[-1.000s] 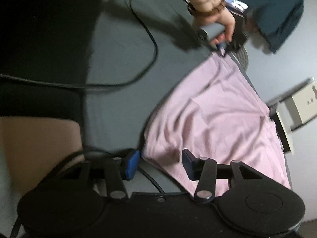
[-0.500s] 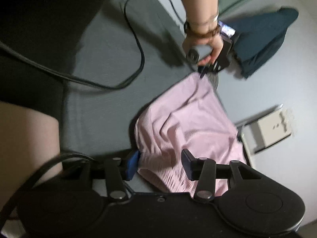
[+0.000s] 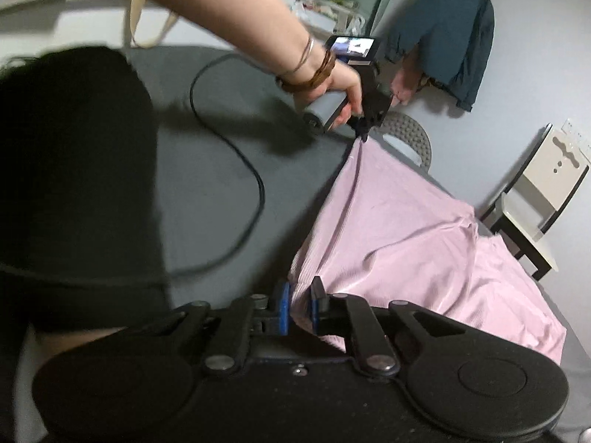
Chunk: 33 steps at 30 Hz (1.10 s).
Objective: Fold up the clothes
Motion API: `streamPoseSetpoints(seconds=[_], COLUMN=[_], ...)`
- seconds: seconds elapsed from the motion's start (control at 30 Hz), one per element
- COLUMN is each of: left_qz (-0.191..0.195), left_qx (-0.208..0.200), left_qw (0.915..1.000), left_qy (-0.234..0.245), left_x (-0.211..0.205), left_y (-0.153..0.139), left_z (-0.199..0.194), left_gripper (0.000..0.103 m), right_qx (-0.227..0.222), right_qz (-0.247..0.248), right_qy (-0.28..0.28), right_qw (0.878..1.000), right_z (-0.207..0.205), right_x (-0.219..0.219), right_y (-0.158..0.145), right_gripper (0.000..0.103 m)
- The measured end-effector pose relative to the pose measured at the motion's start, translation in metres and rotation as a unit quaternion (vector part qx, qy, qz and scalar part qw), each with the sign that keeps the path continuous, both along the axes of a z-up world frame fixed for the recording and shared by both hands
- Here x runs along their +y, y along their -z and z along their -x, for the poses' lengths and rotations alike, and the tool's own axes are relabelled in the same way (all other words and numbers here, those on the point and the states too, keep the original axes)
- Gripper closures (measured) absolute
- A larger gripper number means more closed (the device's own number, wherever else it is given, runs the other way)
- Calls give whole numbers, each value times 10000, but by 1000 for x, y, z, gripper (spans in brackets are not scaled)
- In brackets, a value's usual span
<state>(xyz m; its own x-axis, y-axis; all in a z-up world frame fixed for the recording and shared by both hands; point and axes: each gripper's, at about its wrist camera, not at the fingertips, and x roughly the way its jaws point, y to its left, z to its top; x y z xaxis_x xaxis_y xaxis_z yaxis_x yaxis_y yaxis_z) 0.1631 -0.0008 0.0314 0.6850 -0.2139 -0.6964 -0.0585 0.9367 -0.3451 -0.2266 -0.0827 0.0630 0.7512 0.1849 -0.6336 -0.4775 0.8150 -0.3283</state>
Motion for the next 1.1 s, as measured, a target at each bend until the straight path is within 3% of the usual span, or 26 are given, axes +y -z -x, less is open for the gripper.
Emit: streamPoseSetpoints(seconds=[0.33, 0.47, 0.6, 0.7, 0.8, 0.87, 0.9, 0.97, 1.03, 1.1], left_qz=[-553, -1005, -746, -437, -342, -210, -115, 74, -74, -378], left_qx=[-131, -249, -179, 114, 307, 345, 426, 587, 583, 508], left_qw=[9980, 9929, 9945, 9985, 9988, 9986, 9982, 9968, 9972, 9969], left_qy=[-285, -584, -709, -293, -175, -342, -406, -532, -465, -457], left_x=[67, 96, 115, 108, 99, 98, 98, 98, 90, 82], left_y=[-38, -59, -75, -72, -60, -51, -46, -36, -29, -24], left_z=[8, 13, 16, 15, 15, 19, 20, 21, 26, 29], left_gripper=[101, 103, 103, 103, 102, 97, 90, 68, 31, 28], right_qx=[173, 540, 654, 679, 729, 749, 759, 784, 788, 794], right_qz=[-893, -1504, -1852, -1842, -1795, -1759, -1748, -1739, -1747, -1772], right_qy=[-477, -687, -364, -213, -218, -253, -270, -296, -289, -258], right_qw=[9947, 9848, 9798, 9803, 9808, 9812, 9813, 9812, 9810, 9806], right_z=[0, -10, -17, -18, -13, -7, -5, -5, -6, -9], right_x=[16, 19, 0, -13, -16, -13, -10, -4, -5, -6], right_y=[-31, -31, -25, -23, -20, -20, -20, -22, -23, -25], right_gripper=[92, 92, 92, 92, 92, 92, 92, 92, 92, 92])
